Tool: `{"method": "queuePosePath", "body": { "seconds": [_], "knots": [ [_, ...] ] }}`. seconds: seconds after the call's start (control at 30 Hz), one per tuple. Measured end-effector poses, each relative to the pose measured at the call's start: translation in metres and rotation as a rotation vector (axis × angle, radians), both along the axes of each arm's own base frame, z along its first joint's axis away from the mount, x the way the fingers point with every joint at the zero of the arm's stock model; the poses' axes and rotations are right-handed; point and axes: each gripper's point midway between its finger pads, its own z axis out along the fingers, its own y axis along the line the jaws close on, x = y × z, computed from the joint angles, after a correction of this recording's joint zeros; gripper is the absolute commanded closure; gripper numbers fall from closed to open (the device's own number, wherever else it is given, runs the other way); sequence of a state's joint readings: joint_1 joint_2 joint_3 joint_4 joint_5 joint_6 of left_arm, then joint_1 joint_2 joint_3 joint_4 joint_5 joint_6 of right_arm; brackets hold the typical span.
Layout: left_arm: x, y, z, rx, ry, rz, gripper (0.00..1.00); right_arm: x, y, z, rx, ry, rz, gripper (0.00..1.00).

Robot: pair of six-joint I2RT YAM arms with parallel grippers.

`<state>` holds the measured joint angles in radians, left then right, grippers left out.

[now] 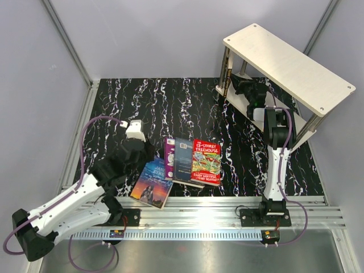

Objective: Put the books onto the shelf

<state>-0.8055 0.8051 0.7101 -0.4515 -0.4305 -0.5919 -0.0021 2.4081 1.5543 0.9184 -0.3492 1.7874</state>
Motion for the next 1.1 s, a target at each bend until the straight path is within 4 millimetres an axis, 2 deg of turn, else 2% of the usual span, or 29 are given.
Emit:
{"method": "queuePosePath", "body": {
  "seconds": [0.17,0.33,0.43,0.67,0.9,1.1],
  "knots": [
    [0.003,-0.004,0.0,-0.006,-0.005,-0.001,0.8,-0.017,-0.006,-0.024,-0.014,0.051,-0.003,1.0],
    [0.008,-0.012,-0.009,0.004,0.018,-0.016,0.81,-0.044,-0.005,-0.026,-0.025,0.091,0.004,1.0],
    [0.008,-0.016,-0.014,0.011,0.036,-0.028,0.81,-0.053,-0.001,-0.023,-0.037,0.094,0.023,1.0],
    [0.007,-0.018,-0.015,0.002,0.043,-0.027,0.81,-0.051,0.012,-0.018,-0.054,0.095,0.059,1.0],
    [0.004,-0.015,-0.005,-0.034,0.023,-0.016,0.81,-0.038,0.043,0.013,-0.07,0.03,0.114,1.0],
    [0.003,-0.012,0.001,-0.057,0.011,-0.006,0.81,-0.037,0.047,0.013,-0.079,0.041,0.122,1.0]
  ]
}}
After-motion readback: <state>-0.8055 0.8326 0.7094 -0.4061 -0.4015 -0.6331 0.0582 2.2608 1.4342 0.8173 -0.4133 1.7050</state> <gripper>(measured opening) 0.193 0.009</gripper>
